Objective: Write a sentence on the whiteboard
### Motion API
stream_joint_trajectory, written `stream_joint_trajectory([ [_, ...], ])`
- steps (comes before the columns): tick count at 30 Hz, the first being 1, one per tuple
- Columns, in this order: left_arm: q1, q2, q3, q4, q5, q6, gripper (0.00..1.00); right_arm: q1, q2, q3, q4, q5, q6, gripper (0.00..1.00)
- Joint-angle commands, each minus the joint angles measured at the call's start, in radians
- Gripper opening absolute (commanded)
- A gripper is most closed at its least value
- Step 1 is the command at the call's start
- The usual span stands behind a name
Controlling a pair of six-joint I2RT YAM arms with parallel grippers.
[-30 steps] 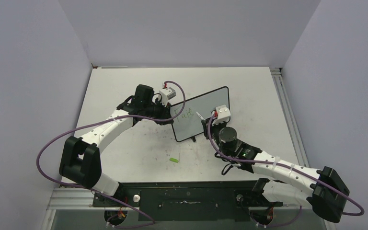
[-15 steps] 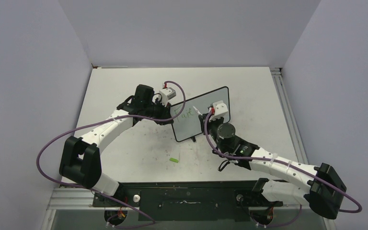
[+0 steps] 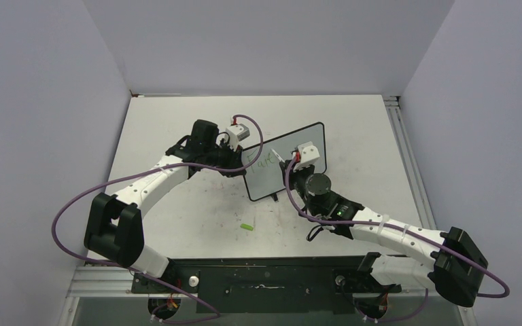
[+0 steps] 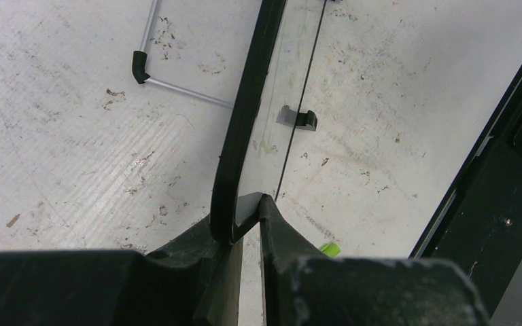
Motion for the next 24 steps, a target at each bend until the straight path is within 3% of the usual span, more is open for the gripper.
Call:
stream_joint_trajectory([
  [1,-0.005,0.005,0.029,-0.018,-0.069,0.060,0.00,-0.005,0.007,0.027,0.051,0.010,-0.008,0.05],
  [24,-0.005,0.002,0.028,-0.020,-0.069,0.060,0.00,0.010,-0.027,-0.078,-0.030,0.044,0.076,0.05],
])
